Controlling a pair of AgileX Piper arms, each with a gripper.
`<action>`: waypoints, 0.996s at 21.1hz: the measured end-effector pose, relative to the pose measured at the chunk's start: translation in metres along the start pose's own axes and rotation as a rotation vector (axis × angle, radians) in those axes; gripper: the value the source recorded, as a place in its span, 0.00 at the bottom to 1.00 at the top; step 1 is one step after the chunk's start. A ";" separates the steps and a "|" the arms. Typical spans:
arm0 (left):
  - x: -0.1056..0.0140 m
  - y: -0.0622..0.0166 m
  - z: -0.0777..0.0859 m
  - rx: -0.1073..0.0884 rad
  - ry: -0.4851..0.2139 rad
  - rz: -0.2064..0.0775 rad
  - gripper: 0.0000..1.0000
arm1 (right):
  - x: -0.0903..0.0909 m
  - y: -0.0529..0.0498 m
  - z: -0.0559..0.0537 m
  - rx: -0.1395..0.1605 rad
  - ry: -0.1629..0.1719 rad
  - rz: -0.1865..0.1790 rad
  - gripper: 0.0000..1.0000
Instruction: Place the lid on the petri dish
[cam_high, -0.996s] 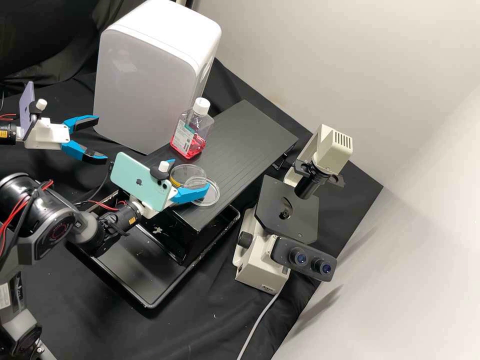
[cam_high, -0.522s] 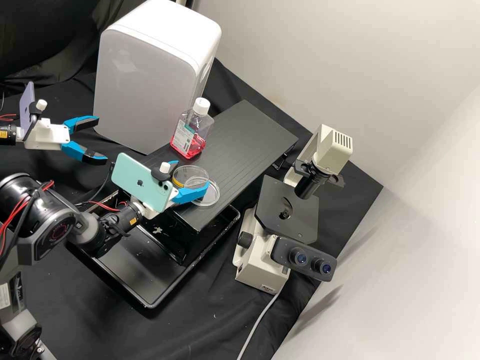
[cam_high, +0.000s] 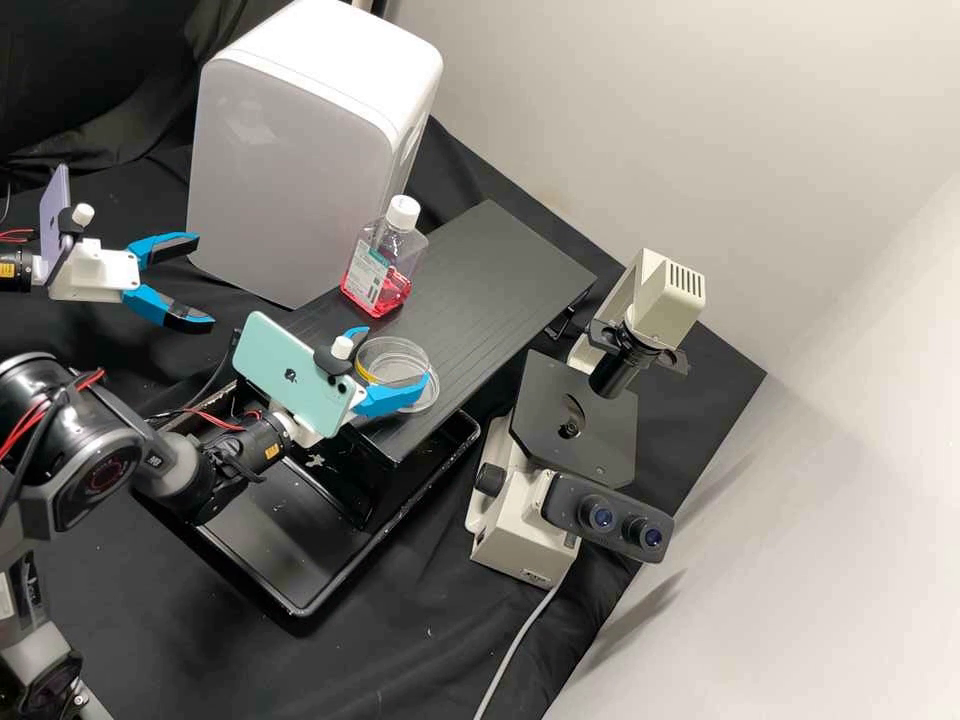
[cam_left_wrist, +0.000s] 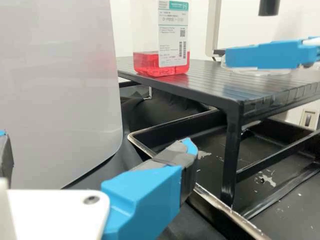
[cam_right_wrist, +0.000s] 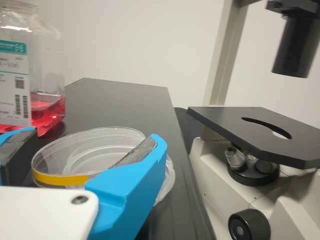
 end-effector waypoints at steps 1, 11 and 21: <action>0.000 0.0000 0.000 0.001 0.000 0.000 1.00 | -0.001 0.002 0.001 0.012 -0.004 0.006 0.00; 0.000 -0.0005 0.002 0.003 -0.008 -0.002 1.00 | -0.007 0.014 0.015 0.084 -0.040 0.060 0.00; 0.000 -0.0006 0.003 0.003 -0.009 -0.002 1.00 | -0.005 0.008 0.021 0.158 -0.041 0.044 1.00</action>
